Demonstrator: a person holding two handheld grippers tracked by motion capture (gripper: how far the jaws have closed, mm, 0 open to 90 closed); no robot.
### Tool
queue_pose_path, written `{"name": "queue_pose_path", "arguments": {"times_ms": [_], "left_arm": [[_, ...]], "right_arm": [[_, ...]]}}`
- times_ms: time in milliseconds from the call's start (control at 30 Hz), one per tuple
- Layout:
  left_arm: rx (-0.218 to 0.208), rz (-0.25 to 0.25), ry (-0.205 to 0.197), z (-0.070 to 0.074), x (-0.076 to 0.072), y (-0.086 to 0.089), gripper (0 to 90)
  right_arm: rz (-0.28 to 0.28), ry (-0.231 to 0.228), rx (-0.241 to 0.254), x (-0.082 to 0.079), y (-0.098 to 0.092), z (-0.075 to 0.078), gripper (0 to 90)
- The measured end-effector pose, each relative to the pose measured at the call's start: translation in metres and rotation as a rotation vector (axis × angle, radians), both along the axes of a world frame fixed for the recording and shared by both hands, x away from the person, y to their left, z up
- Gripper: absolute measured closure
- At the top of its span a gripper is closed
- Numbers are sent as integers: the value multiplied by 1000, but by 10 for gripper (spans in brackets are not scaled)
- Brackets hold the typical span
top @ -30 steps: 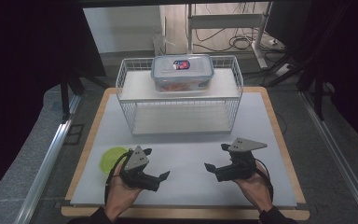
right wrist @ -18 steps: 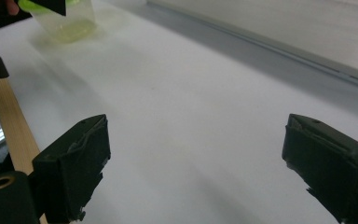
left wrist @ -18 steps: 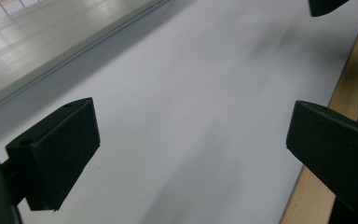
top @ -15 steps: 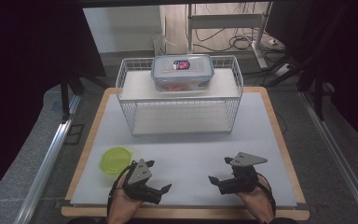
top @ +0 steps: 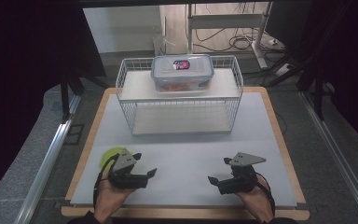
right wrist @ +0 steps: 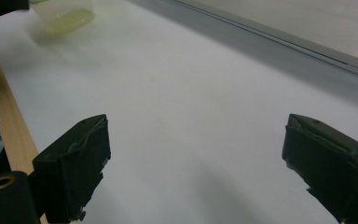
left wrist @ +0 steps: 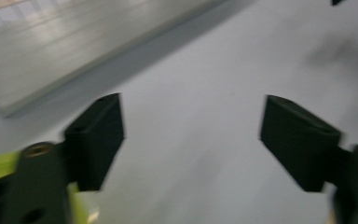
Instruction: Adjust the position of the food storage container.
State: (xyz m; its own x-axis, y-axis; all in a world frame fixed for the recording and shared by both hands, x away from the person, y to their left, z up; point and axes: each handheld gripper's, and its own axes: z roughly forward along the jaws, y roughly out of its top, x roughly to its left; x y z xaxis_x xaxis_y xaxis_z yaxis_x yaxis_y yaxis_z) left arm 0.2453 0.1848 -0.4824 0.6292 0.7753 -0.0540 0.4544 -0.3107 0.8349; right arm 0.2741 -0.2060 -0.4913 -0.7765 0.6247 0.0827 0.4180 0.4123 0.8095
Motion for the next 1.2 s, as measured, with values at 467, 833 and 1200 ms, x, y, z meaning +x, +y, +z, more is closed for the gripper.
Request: {"name": "queue_pose_path", "arguments": {"times_ms": [467,833,1200], "left_arm": [[6,275,14,8,8,89,898],[4,401,90,-17,16,123,897],[59,411,149,-27,19,119,897]], "right_arm": [[18,31,-1,2,1,-5,82],[19,38,-6,2,1,-6,86],[19,45,-16,3,1,-7,89]]}}
